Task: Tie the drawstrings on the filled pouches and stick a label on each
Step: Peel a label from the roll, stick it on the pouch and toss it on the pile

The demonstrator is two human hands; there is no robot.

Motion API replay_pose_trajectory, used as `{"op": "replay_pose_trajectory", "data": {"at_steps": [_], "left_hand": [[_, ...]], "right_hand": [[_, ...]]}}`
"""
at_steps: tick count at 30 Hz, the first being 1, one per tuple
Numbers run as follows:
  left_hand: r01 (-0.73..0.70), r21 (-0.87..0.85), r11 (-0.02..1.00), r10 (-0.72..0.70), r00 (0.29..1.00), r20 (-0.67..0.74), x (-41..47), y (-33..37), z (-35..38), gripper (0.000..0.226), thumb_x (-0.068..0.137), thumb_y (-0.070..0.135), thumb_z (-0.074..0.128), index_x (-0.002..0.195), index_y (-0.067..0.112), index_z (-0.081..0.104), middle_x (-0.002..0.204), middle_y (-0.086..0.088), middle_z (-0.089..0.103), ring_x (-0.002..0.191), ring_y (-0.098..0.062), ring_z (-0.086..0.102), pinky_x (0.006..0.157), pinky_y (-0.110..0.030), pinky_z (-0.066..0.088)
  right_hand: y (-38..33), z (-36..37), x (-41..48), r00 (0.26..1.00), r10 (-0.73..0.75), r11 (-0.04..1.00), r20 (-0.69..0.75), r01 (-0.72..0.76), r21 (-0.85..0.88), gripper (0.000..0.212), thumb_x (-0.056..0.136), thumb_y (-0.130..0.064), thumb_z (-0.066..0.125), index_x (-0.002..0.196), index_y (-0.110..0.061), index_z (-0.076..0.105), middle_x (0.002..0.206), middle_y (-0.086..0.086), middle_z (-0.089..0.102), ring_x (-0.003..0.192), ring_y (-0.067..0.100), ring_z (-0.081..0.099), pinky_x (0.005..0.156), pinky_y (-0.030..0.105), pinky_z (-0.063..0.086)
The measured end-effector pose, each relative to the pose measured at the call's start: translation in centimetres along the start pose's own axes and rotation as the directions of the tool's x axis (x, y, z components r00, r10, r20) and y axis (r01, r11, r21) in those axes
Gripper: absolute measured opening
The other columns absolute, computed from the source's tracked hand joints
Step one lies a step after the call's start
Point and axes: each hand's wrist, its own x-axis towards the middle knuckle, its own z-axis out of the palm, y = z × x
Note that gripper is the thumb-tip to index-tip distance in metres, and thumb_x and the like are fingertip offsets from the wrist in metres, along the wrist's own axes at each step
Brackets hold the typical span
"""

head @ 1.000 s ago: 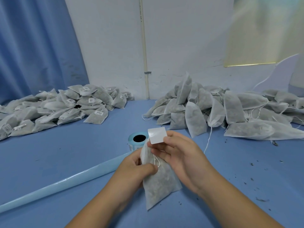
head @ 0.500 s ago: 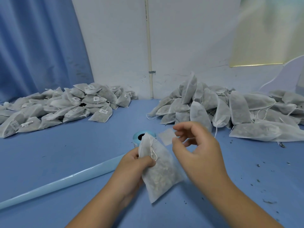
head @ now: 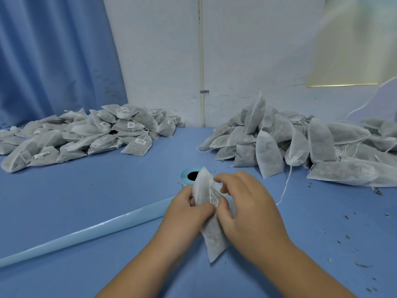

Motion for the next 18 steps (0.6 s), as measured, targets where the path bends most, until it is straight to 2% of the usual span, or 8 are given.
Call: {"op": "replay_pose_trajectory", "data": {"at_steps": [3,7,12,18], "left_hand": [[-0.019,0.027,0.999,0.019,1.000,0.002,-0.2,0.2,0.1,0.036,0.062,0.020,0.063,0.097,0.023,0.069,0.086,-0.003,0.073,0.078,-0.015,0.069,0.076,-0.038,0.055],[-0.031,0.033,0.999,0.030,0.999,0.028,-0.2,0.3,0.0,0.034,0.062,0.021,0.062,0.096,0.019,0.069,0.084,-0.005,0.069,0.078,-0.018,0.064,0.075,-0.039,0.051],[0.010,-0.054,0.998,-0.003,0.990,0.139,-0.2,0.4,-0.3,0.034,0.070,0.013,0.051,0.097,0.011,0.070,0.089,-0.012,0.070,0.087,-0.026,0.066,0.090,-0.051,0.052],[0.048,-0.088,0.995,-0.039,0.994,0.104,0.2,-0.1,-0.3,0.030,0.064,0.013,0.047,0.085,0.012,0.069,0.084,-0.015,0.065,0.086,-0.027,0.060,0.084,-0.044,0.043]], "right_hand": [[0.0,0.2,0.0,0.999,0.016,0.999,0.050,-0.018,0.041,0.032,0.071,-0.006,0.059,0.103,-0.012,0.064,0.082,-0.001,0.059,0.075,0.024,0.057,0.066,0.041,0.051],[0.2,0.5,-0.2,0.991,0.032,0.995,0.132,-0.044,0.085,0.031,0.073,-0.004,0.060,0.103,-0.012,0.063,0.083,-0.001,0.059,0.079,0.023,0.056,0.071,0.042,0.051],[0.7,0.7,-0.3,0.971,0.048,0.992,0.235,-0.075,0.105,0.026,0.080,-0.007,0.057,0.102,-0.020,0.059,0.087,-0.008,0.056,0.084,0.014,0.050,0.075,0.033,0.044],[1.3,0.6,-0.4,0.933,0.025,0.988,0.360,-0.078,0.134,0.026,0.087,-0.015,0.055,0.110,-0.028,0.058,0.096,-0.015,0.058,0.093,0.006,0.050,0.083,0.029,0.043]]}}
